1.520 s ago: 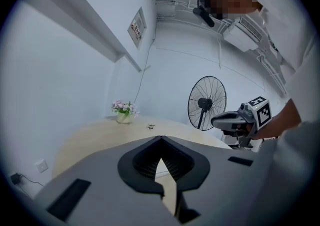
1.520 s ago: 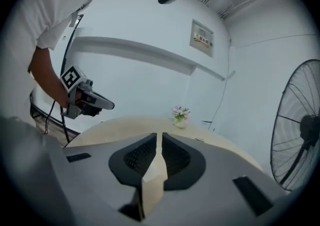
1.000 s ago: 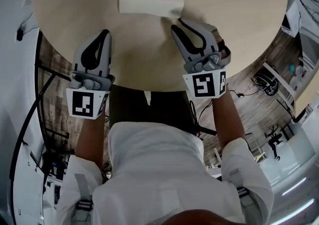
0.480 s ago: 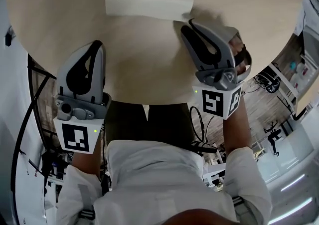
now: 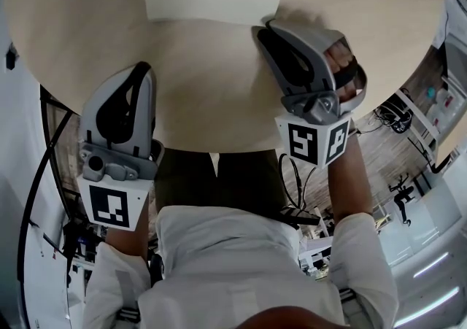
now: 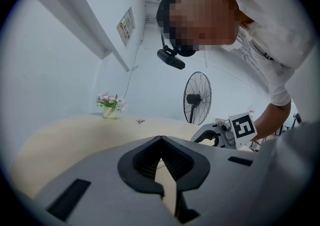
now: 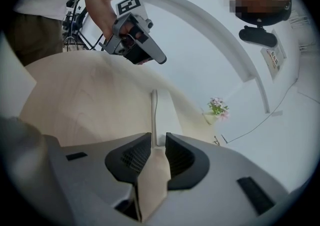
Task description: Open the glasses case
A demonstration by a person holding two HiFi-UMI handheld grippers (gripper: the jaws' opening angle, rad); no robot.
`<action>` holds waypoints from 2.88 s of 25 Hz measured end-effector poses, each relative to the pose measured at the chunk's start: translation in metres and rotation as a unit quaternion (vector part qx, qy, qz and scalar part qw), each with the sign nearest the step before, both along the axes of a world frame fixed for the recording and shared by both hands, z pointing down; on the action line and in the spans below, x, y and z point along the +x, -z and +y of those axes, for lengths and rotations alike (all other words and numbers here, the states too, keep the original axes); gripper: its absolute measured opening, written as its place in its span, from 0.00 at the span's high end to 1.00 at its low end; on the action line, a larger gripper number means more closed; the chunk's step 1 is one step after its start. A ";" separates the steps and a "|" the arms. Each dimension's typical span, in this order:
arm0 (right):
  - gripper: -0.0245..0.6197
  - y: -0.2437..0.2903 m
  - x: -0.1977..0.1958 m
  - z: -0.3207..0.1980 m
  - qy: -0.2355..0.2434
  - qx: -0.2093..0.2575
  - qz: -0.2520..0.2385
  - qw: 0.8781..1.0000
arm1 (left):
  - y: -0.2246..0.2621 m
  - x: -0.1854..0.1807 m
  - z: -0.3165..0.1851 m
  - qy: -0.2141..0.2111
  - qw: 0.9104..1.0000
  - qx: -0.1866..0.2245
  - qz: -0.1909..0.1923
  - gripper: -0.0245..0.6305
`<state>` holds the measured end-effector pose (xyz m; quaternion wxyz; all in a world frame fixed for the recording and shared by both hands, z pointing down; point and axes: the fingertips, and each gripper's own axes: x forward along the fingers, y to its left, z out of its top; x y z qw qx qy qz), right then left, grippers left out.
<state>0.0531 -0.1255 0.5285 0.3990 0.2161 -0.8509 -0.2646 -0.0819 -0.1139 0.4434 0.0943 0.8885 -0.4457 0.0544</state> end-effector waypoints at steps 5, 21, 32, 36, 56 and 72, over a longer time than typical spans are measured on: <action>0.85 -0.001 -0.003 -0.001 -0.002 0.007 -0.008 1.000 | -0.013 0.000 0.005 -0.002 0.999 -0.026 0.029 0.94; 0.88 0.000 -0.004 0.004 0.002 -0.031 -0.027 0.999 | -0.009 0.010 0.007 -0.034 0.999 -0.011 0.019 0.94; 0.87 -0.002 -0.006 -0.004 0.002 0.007 0.001 1.000 | -0.012 0.007 0.007 -0.037 0.999 -0.015 0.019 0.94; 0.88 0.000 -0.006 -0.005 0.000 0.003 -0.006 1.000 | -0.012 0.008 0.006 -0.041 0.999 -0.014 0.020 0.94; 0.91 0.041 0.001 -0.042 0.012 -0.071 -0.100 0.992 | 0.001 0.009 -0.016 -0.037 0.999 -0.011 0.023 0.94; 0.92 0.037 0.029 -0.100 -0.039 -0.286 -0.184 0.940 | -0.001 0.020 -0.044 -0.032 0.999 -0.015 0.032 0.94</action>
